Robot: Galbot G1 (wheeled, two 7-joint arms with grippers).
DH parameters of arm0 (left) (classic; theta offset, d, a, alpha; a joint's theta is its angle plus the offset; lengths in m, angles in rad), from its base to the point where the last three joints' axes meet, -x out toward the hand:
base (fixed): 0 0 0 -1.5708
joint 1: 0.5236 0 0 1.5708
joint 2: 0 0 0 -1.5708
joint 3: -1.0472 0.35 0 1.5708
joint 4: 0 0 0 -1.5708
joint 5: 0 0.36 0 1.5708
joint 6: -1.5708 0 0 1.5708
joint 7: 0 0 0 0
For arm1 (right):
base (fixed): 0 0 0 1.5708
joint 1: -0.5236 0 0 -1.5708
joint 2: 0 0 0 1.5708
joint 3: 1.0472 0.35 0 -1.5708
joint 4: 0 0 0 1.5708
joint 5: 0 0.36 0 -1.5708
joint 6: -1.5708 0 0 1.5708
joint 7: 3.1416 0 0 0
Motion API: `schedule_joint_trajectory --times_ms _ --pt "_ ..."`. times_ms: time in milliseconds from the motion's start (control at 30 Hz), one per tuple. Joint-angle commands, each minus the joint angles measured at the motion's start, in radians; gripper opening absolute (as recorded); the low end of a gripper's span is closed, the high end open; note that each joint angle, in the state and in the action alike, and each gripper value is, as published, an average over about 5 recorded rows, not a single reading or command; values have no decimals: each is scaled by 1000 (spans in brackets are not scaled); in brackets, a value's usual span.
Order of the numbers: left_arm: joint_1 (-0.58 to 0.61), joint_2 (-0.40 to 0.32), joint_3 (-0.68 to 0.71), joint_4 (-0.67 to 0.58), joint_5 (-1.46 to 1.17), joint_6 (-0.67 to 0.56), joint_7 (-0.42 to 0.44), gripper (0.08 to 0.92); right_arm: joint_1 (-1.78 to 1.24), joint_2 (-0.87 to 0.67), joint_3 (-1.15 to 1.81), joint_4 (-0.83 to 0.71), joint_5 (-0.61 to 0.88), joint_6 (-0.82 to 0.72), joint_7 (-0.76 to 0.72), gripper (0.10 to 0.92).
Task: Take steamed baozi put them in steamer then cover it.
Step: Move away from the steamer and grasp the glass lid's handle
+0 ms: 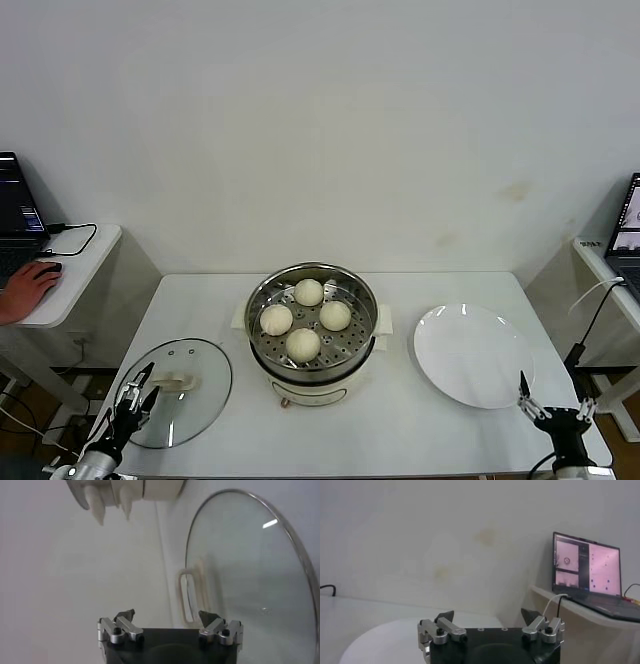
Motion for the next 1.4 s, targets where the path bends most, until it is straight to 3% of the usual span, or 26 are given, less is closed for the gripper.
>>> schedule_joint_trajectory --times_ms 33,767,1167,1400 --pt "-52 10 14 34 16 -2 8 823 -7 9 6 2 -4 3 -1 823" --pt "-154 6 65 90 4 -2 23 823 -9 24 1 -4 -25 1 -5 823" --pt "-211 -7 87 192 -60 -10 20 818 -6 24 0 -16 -37 3 -7 823" --pt "-231 -10 94 241 -75 -26 19 658 -3 28 -3 -20 -45 2 -9 823"
